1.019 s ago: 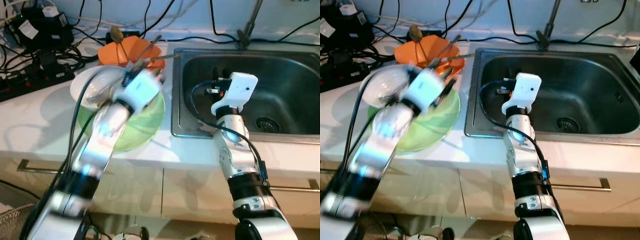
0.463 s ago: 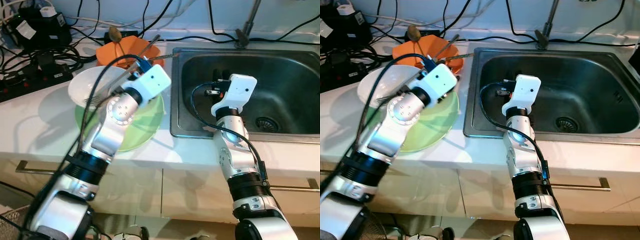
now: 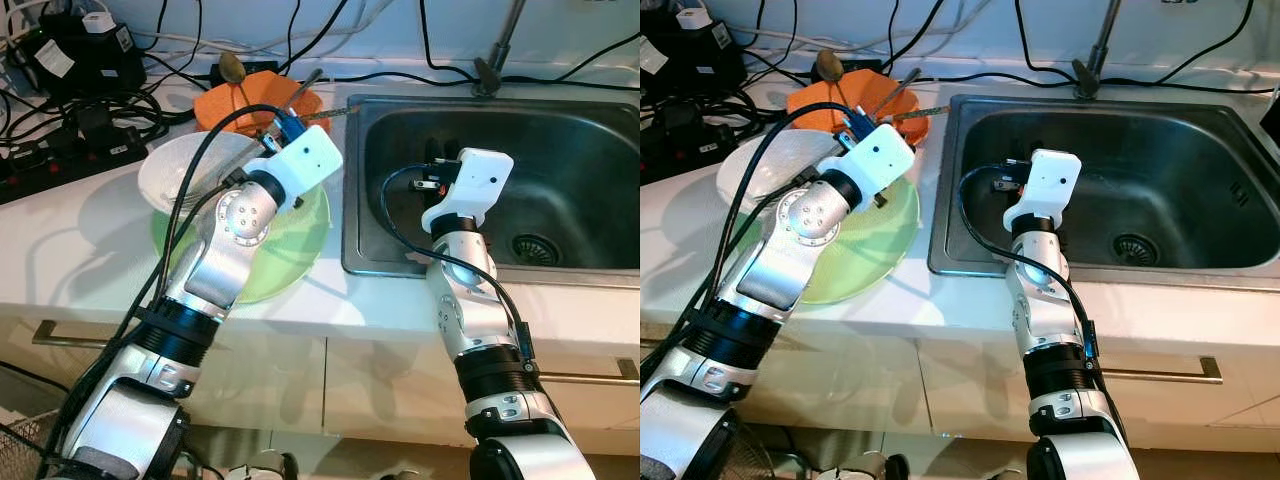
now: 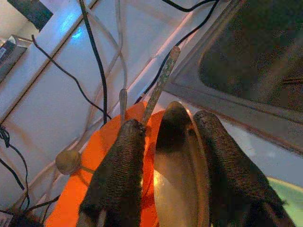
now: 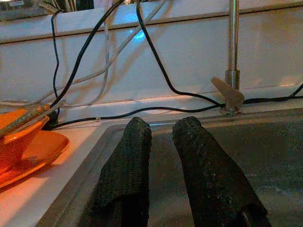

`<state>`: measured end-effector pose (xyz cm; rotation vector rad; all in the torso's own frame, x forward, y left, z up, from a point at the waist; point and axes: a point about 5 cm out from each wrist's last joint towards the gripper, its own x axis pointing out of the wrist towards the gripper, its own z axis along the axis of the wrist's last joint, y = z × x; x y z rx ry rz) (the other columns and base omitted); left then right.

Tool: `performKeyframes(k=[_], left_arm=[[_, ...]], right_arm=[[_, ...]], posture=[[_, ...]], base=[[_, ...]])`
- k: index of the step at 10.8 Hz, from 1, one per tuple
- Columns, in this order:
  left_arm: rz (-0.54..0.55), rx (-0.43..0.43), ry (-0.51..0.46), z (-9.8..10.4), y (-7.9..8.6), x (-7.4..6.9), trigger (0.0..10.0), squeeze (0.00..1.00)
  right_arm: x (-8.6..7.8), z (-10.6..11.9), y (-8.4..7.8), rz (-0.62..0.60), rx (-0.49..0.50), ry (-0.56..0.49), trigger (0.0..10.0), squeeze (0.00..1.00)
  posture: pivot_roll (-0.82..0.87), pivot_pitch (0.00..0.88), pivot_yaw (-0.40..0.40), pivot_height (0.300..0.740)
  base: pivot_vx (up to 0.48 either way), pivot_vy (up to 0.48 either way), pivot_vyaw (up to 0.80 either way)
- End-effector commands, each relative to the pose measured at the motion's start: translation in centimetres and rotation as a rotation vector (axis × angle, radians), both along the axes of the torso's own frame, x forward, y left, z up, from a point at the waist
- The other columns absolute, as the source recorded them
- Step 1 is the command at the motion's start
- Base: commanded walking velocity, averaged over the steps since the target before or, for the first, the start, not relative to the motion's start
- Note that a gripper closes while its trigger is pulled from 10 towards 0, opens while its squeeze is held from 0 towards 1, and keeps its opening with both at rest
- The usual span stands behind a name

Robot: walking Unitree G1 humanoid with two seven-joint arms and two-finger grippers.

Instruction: Kitchen organization

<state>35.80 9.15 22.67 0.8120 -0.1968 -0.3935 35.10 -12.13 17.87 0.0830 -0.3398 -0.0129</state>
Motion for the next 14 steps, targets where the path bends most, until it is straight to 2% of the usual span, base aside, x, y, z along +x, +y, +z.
performKeyframes(k=[1, 8, 10, 12, 13, 14], left_arm=[[-0.015, 0.008, 0.002, 0.3, -0.4, -0.1, 0.0, 0.0], [-0.016, -0.004, -0.002, 0.1, -0.5, -0.1, 0.0, 0.0], [-0.011, -0.042, -0.041, 0.9, -0.5, -0.1, 0.0, 0.0], [-0.008, -0.147, -0.1, 2.4, -0.5, -0.1, 0.0, 0.0], [-0.01, -0.174, -0.111, 2.7, -0.5, -0.2, 4.1, 0.0], [-0.028, -0.234, -0.131, 3.4, -0.7, -0.4, 10.0, 0.0]], right_arm=[[0.0, 0.0, 0.0, -0.003, 0.005, -0.006, 10.0, 0.0], [0.0, -0.1, 0.0, 0.0, 0.0, 0.0, 10.0, 0.0], [0.0, -0.1, 0.0, -0.001, -0.001, 0.0, 10.0, 0.0], [0.0, -0.1, 0.1, 0.001, -0.001, -0.001, 10.0, 0.0], [0.0, -0.1, 0.1, 0.001, -0.001, -0.002, 10.0, 0.0], [0.0, -0.1, 0.1, 0.003, -0.002, -0.003, 10.0, 0.0]], posture=[[0.06, 0.076, 0.046, 0.74], [0.06, 0.071, 0.044, 0.74], [0.05, 0.066, 0.045, 0.74], [0.05, 0.064, 0.046, 0.74], [0.05, 0.063, 0.045, 0.74], [0.05, 0.061, 0.043, 0.74]], base=[[0.0, 0.0, 0.0], [0.0, 0.0, 0.0], [0.0, 0.0, 0.0], [0.0, 0.0, 0.0], [0.0, 0.0, 0.0], [0.0, 0.0, 0.0]])
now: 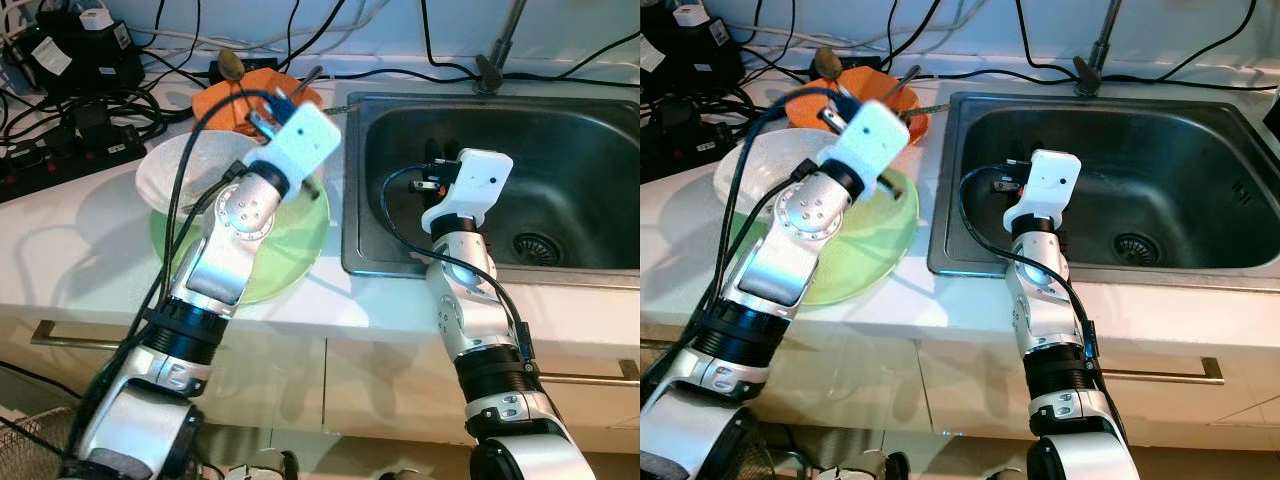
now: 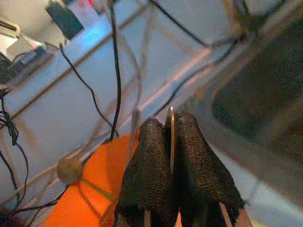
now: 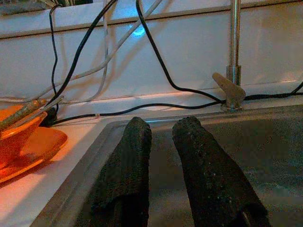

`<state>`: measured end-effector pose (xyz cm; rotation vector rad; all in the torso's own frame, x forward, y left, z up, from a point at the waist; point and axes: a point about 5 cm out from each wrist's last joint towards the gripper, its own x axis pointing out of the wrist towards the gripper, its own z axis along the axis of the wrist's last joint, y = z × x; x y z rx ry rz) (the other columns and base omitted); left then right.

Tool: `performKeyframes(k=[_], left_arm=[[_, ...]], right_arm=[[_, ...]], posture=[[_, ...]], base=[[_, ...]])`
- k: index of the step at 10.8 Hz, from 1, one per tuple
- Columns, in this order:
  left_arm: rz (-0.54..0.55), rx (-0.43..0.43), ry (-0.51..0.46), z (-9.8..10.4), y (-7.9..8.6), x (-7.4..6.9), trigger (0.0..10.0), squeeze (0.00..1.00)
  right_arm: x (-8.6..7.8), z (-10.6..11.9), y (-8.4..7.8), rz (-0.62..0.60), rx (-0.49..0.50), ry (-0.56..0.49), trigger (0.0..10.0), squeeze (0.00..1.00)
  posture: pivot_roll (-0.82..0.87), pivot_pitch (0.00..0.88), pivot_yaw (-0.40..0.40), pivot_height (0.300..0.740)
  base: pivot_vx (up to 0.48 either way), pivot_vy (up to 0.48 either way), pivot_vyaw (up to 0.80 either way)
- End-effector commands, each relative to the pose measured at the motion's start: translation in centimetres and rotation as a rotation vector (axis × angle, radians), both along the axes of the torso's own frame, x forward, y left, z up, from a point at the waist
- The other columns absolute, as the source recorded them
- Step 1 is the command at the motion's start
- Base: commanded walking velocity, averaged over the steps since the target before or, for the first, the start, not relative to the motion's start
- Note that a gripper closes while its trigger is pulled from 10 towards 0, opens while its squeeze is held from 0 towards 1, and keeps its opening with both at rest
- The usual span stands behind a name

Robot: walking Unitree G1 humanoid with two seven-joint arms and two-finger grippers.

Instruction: Kitchen organization

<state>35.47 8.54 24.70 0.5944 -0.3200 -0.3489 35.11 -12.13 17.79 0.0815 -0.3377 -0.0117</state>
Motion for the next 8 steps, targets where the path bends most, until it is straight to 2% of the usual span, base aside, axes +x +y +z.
performKeyframes(k=[1, 3, 4, 5, 6, 7, 8], left_arm=[[-0.033, -0.077, -0.102, 2.8, -0.3, -0.5, 10.0, 0.0], [-0.029, -0.105, -0.2, 5.2, -0.1, -0.9, 10.0, 0.0], [-0.036, -0.08, -0.348, 8.1, 0.0, -1.8, 10.0, 0.0], [-0.065, -0.088, -0.436, 9.5, -0.2, -2.6, 10.0, 0.0], [-0.141, -0.233, -0.471, 10.5, -0.4, -3.4, 10.0, 0.0], [-0.201, -0.398, -0.46, 10.9, -0.3, -3.8, 10.0, 0.0], [-0.23, -0.507, -0.445, 11.2, 0.0, -4.0, 10.0, 0.0]], right_arm=[[0.0, 0.0, 0.1, 0.008, -0.002, -0.005, 10.0, 0.0], [0.1, 0.0, 0.2, 0.012, -0.002, -0.003, 10.0, 0.0], [0.1, -0.1, 0.2, 0.014, -0.002, 0.002, 10.0, 0.0], [0.1, -0.2, 0.2, 0.015, -0.001, 0.003, 10.0, 0.0], [0.1, -0.2, 0.3, 0.017, -0.001, 0.004, 10.0, 0.0], [0.1, -0.2, 0.4, 0.019, -0.001, 0.003, 10.0, 0.0], [0.1, -0.1, 0.3, 0.019, -0.001, 0.001, 10.0, 0.0]], posture=[[0.06, 0.061, 0.043, 0.74], [0.06, 0.059, 0.044, 0.74], [0.06, 0.061, 0.04, 0.74], [0.07, 0.061, 0.039, 0.74], [0.07, 0.061, 0.038, 0.74], [0.06, 0.06, 0.038, 0.74], [0.06, 0.061, 0.038, 0.74]], base=[[0.0, 0.0, 0.0], [0.0, 0.0, 0.0], [0.0, 0.0, 0.0], [0.0, 0.0, 0.0], [0.0, 0.0, 0.0], [0.0, 0.0, 0.0], [0.0, 0.0, 0.0]])
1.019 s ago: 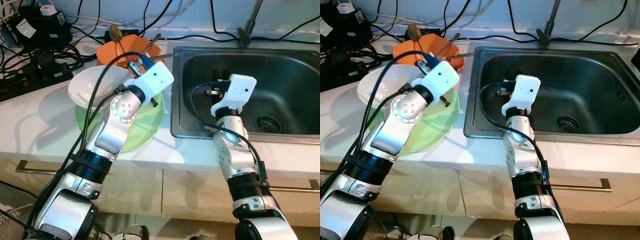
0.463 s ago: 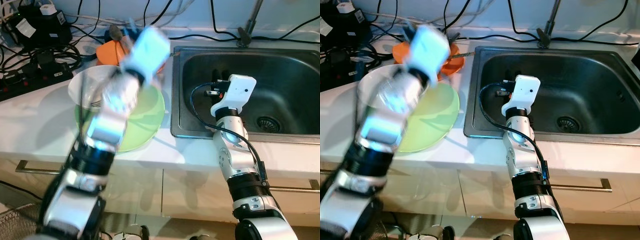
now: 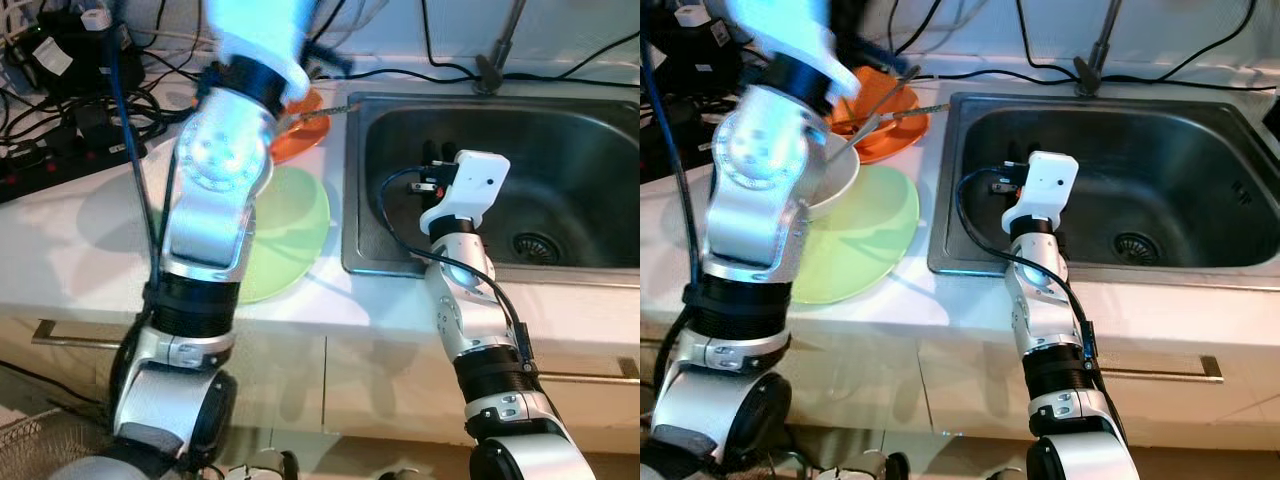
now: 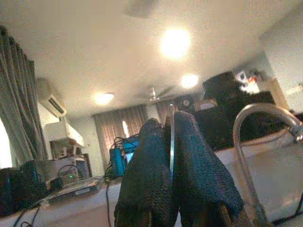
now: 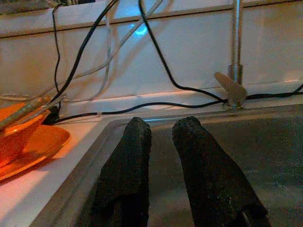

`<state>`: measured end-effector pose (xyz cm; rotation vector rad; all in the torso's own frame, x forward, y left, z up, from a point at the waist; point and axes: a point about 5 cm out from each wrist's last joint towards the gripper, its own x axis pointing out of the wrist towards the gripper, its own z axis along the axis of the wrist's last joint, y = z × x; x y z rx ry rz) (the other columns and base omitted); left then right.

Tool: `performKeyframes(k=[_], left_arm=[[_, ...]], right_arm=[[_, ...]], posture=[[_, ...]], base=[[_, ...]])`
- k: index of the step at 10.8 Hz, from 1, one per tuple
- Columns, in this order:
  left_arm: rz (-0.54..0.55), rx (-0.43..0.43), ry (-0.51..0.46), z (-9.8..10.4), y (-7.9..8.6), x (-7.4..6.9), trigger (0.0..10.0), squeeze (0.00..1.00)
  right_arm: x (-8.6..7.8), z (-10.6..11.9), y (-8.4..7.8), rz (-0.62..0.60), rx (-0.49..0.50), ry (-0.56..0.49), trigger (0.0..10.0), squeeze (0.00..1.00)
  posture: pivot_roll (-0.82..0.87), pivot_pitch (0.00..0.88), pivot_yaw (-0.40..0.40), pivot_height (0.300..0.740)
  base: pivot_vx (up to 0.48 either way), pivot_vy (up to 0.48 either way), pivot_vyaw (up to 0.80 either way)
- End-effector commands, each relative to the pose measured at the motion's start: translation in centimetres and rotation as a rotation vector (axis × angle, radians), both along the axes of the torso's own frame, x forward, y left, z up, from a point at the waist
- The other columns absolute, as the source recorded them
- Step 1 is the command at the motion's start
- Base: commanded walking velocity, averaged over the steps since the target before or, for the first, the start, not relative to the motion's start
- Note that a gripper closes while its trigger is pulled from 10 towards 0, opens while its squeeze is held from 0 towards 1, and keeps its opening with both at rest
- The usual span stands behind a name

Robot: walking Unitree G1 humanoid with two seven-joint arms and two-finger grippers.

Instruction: Kitchen organization

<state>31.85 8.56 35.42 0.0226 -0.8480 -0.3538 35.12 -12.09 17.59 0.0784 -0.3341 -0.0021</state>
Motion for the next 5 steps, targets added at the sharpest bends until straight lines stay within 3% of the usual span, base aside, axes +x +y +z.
performKeyframes(k=[1, 2, 3, 4, 5], left_arm=[[-0.035, -0.092, -0.021, 1.1, 0.8, -0.4, 10.0, 0.0], [-0.111, -0.241, -0.004, 1.8, 1.9, -0.3, 10.0, 0.0], [-0.27, -0.555, 0.069, 2.0, 3.7, 0.5, 10.0, 0.0], [-0.334, -0.69, 0.117, 1.7, 4.4, 1.0, 10.0, 0.0], [-0.382, -0.852, 0.207, 0.0, 5.3, 2.3, 10.0, 0.0]], right_arm=[[0.1, 0.1, 0.1, 0.007, 0.004, -0.005, 10.0, 0.0], [0.1, 0.1, 0.0, 0.005, 0.004, -0.006, 10.0, 0.0], [0.1, 0.2, 0.1, 0.008, 0.006, -0.009, 10.0, 0.0], [0.1, 0.2, 0.2, 0.013, 0.009, -0.01, 10.0, 0.0], [0.1, 0.2, 0.2, 0.022, 0.029, -0.009, 10.0, 0.0]], posture=[[0.06, 0.059, 0.037, 0.74], [0.06, 0.06, 0.036, 0.74], [0.06, 0.06, 0.034, 0.74], [0.06, 0.06, 0.033, 0.74], [0.06, 0.06, 0.03, 0.74]], base=[[0.0, 0.0, 0.0], [0.0, 0.0, 0.0], [0.0, 0.0, 0.0], [0.0, 0.0, 0.0], [0.0, 0.0, 0.0]])
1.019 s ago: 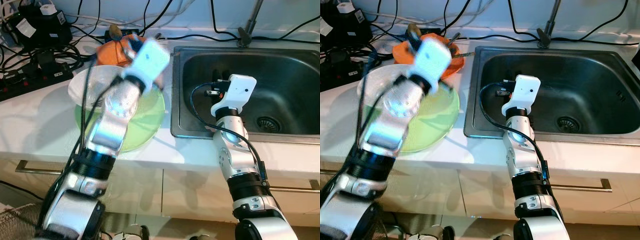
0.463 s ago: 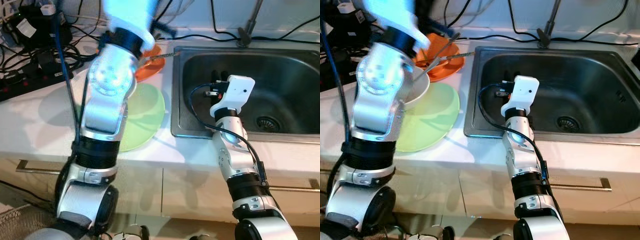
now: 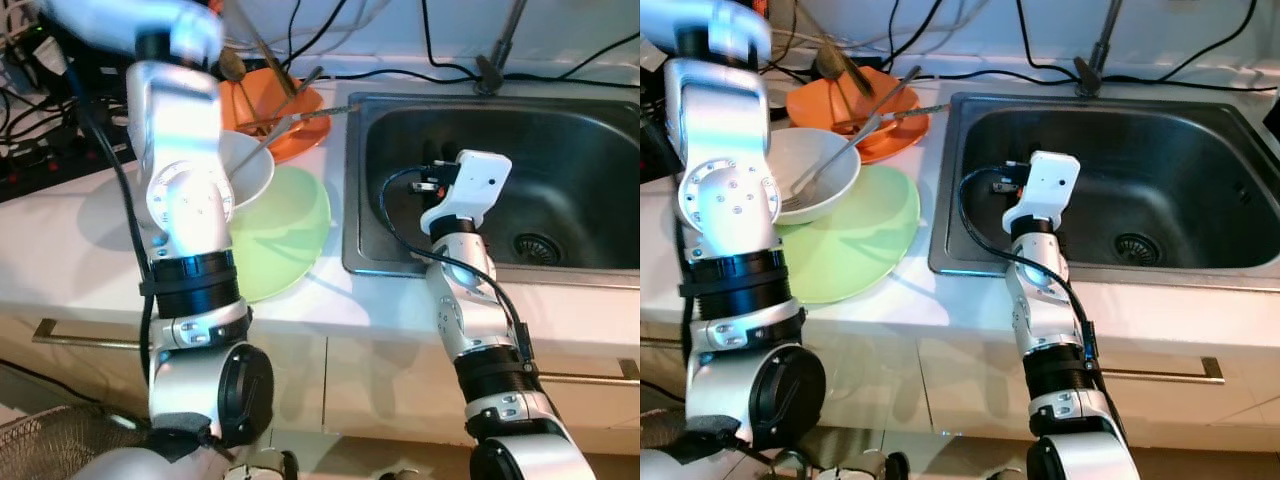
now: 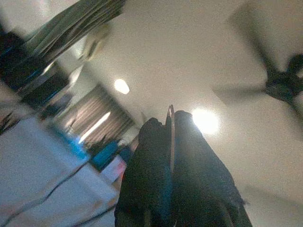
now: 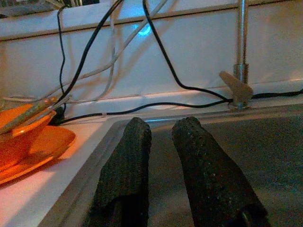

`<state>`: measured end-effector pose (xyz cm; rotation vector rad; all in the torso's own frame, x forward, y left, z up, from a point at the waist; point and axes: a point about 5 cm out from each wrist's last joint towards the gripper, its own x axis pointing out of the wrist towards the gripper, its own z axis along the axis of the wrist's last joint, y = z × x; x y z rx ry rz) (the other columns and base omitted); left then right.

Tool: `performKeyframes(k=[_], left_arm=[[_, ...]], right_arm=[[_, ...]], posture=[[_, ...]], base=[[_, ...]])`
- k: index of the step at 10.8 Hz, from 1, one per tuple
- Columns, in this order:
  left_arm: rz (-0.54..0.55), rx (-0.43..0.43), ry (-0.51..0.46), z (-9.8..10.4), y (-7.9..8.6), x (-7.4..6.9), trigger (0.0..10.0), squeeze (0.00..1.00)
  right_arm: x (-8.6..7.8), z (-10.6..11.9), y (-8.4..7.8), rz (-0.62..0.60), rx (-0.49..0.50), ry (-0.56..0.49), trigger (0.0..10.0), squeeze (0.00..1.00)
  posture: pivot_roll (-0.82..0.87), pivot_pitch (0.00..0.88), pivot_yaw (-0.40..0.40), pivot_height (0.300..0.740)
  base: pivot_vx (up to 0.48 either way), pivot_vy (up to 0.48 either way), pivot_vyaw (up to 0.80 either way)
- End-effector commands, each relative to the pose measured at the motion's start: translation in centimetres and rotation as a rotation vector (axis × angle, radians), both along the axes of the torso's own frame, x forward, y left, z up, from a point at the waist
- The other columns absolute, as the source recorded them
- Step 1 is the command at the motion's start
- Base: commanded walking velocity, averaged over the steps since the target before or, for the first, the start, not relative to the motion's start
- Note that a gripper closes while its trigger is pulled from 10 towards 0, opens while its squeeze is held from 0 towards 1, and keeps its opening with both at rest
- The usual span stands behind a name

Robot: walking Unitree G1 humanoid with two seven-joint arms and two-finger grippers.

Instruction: Kitchen organization

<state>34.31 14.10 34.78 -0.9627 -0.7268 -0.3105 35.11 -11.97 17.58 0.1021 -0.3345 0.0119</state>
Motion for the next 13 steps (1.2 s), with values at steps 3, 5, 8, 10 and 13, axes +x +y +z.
performKeyframes(k=[3, 5, 8, 10, 13], left_arm=[[-0.213, -0.244, 0.132, -3.1, -0.7, 1.4, 10.0, 0.0], [-0.302, -0.396, 0.169, -4.1, -1.0, 1.8, 10.0, 0.0], [-0.413, -0.518, 0.255, -6.3, -2.2, 2.7, 10.0, 0.0], [-0.447, -0.451, 0.316, -7.6, -4.0, 3.1, 10.0, 0.0], [-0.475, -0.405, 0.333, -7.8, -5.1, 3.4, 10.0, 0.0]], right_arm=[[0.2, 0.5, 0.0, 0.012, 0.098, -0.002, 10.0, 0.0], [0.2, 0.6, 0.2, 0.032, 0.154, 0.006, 10.0, 0.0], [0.2, 1.2, 0.8, 0.094, 0.293, 0.006, 10.0, 1.0], [0.1, 1.8, 1.6, 0.172, 0.415, 0.005, 10.0, 1.0], [-0.1, 2.0, 1.8, 0.233, 0.537, 0.007, 10.0, 1.0]], posture=[[0.05, 0.061, 0.029, 0.74], [0.06, 0.06, 0.028, 0.74], [0.05, 0.053, 0.035, 0.74], [0.04, 0.05, 0.037, 0.74], [0.03, 0.041, 0.049, 0.74]], base=[[0.0, 0.0, 0.0], [0.0, 0.0, 0.0], [0.0, 0.0, 0.0], [0.0, 0.0, 0.0], [0.0, 0.0, 0.0]])
